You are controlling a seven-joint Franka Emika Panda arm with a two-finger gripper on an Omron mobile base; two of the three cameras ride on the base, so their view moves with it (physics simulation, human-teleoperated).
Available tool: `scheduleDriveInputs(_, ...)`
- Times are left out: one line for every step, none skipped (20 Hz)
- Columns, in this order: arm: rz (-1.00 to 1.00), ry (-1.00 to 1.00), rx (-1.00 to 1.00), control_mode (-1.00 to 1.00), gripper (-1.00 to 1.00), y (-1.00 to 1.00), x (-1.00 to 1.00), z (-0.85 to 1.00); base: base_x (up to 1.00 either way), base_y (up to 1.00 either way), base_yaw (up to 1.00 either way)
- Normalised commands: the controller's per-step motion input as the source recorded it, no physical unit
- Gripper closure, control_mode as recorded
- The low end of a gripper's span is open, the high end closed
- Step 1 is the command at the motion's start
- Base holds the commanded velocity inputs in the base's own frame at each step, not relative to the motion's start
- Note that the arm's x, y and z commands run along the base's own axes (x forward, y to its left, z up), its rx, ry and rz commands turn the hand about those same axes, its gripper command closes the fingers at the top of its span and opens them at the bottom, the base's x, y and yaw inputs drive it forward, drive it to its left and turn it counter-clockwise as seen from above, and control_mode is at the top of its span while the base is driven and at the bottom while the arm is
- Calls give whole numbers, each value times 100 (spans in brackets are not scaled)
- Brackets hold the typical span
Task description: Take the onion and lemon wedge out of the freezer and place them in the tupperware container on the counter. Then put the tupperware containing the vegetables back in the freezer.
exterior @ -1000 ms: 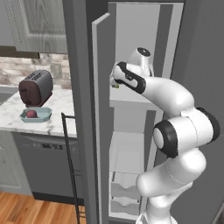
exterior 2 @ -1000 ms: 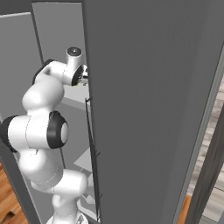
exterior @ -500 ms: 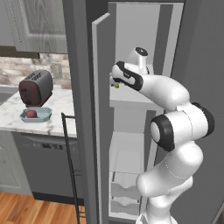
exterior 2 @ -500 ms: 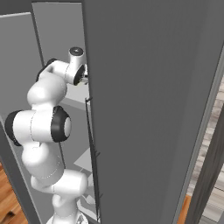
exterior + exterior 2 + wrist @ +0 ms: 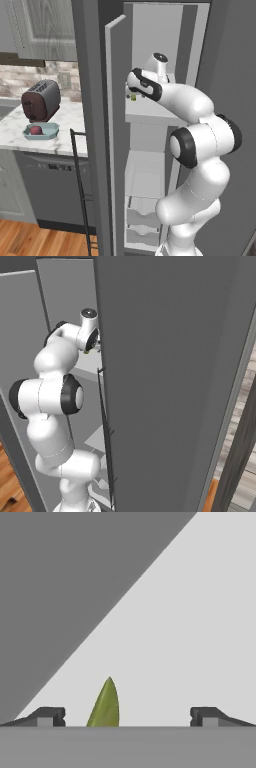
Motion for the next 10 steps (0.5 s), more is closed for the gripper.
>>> scheduleDriveInputs(0,0,0,-100,-100,0,0,-5,0,0,0)
scheduleDriveInputs(0,0,0,-100,-100,0,0,-6,0,0,0)
scheduleDriveInputs(0,0,0,-100,-100,0,0,-7,0,0,0)
scheduleDriveInputs(0,0,0,-100,-100,1,0,-11,0,0,0)
scheduleDriveInputs(0,0,0,-100,-100,1,0,-14,0,0,0)
scheduleDriveInputs(0,0,0,-100,-100,3,0,-14,0,0,0)
scheduleDriveInputs(0,0,0,-100,-100,2,0,-14,0,0,0)
scheduleDriveInputs(0,0,0,-100,-100,2,0,-15,0,0,0)
scheduleDriveInputs(0,0,-1,-100,-100,5,0,-16,0,0,0)
scheduleDriveInputs(0,0,-1,-100,100,7,0,-16,0,0,0)
